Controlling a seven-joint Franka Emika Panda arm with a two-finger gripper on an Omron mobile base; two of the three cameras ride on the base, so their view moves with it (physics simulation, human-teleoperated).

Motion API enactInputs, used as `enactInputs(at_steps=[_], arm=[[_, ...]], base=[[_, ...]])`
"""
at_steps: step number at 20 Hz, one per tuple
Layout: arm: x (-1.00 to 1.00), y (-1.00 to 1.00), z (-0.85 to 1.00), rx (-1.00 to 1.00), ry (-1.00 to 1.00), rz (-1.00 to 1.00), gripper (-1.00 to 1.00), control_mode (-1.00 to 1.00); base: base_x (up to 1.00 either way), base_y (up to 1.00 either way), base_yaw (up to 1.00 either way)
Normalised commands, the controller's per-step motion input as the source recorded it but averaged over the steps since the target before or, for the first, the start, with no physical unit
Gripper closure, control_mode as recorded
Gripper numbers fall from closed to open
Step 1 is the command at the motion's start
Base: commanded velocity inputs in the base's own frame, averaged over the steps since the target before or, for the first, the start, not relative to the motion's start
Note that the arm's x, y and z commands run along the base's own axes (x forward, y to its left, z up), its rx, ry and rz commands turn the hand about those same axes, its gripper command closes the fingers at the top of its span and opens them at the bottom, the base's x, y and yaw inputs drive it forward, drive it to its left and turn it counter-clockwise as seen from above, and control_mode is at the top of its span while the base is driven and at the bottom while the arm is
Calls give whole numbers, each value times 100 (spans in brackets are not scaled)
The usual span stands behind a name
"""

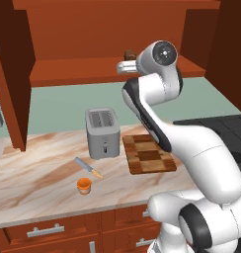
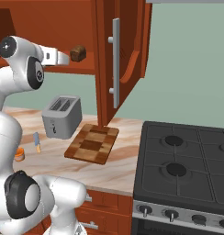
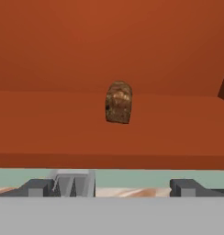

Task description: Pick the bread, place it on the cutting board, pick the jam, place it on the counter, and close the cabinet.

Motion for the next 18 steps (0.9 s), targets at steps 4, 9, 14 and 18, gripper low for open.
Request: enactInputs(at_steps=[4, 9, 14, 18], arm=[[18, 0, -2, 0, -1, 0, -100, -100], [19, -1, -4, 0, 0, 0, -100, -100], [16, -2, -3, 0, 0, 0, -100, -100], [18, 0, -2, 0, 0, 0, -100, -100]], base=[[0, 0, 0], [0, 0, 0], [0, 0, 0], [0, 0, 0]])
